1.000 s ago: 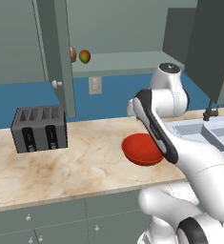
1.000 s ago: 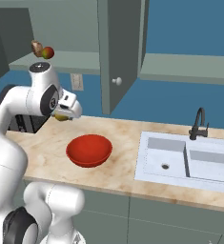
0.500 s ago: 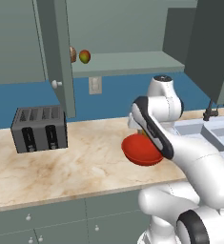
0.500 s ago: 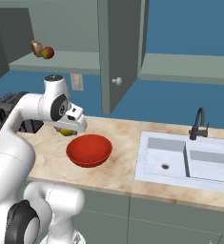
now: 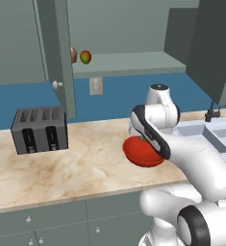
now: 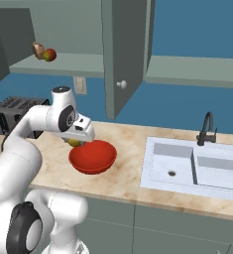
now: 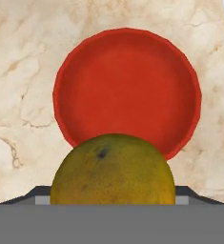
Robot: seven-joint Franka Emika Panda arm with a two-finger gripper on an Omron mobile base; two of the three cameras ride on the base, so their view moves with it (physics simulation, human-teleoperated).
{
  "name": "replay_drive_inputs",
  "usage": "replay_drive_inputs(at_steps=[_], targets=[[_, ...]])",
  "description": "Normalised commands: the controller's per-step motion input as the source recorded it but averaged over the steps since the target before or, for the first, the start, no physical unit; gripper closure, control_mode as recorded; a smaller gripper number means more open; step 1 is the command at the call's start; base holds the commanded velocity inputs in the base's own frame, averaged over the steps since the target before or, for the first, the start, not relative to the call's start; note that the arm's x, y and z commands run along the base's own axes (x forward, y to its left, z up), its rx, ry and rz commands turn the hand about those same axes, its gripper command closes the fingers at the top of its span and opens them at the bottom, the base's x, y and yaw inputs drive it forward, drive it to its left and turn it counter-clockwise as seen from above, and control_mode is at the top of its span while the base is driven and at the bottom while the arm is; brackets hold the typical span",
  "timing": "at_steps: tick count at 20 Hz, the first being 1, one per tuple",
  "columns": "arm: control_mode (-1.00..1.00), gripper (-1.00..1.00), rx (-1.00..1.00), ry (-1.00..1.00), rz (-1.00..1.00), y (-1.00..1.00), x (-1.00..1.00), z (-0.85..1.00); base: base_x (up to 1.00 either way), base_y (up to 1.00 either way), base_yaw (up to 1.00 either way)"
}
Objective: Open the cabinet. Pick the orange and mango from the cabinet and place them into the bowl. Then close the cabinet.
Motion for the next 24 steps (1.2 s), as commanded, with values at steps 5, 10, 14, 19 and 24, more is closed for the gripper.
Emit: replay_drive_inputs(at_steps=[5,10,14,19,24], targets=[[-1.0,1.0,-0.03,0.0,0.0,-0.04,0.34,-0.33,0.0,0.0,0.0],[-1.0,1.0,-0.01,0.0,0.0,-0.16,0.31,-0.34,0.0,0.0,0.0],[-1.0,1.0,0.0,0.0,0.0,-0.46,0.01,-0.34,0.0,0.0,0.0],[-1.0,1.0,0.0,0.0,0.0,-0.21,0.06,-0.28,0.0,0.0,0.0],[-1.0,1.0,0.0,0.0,0.0,-0.04,0.12,-0.2,0.0,0.0,0.0]])
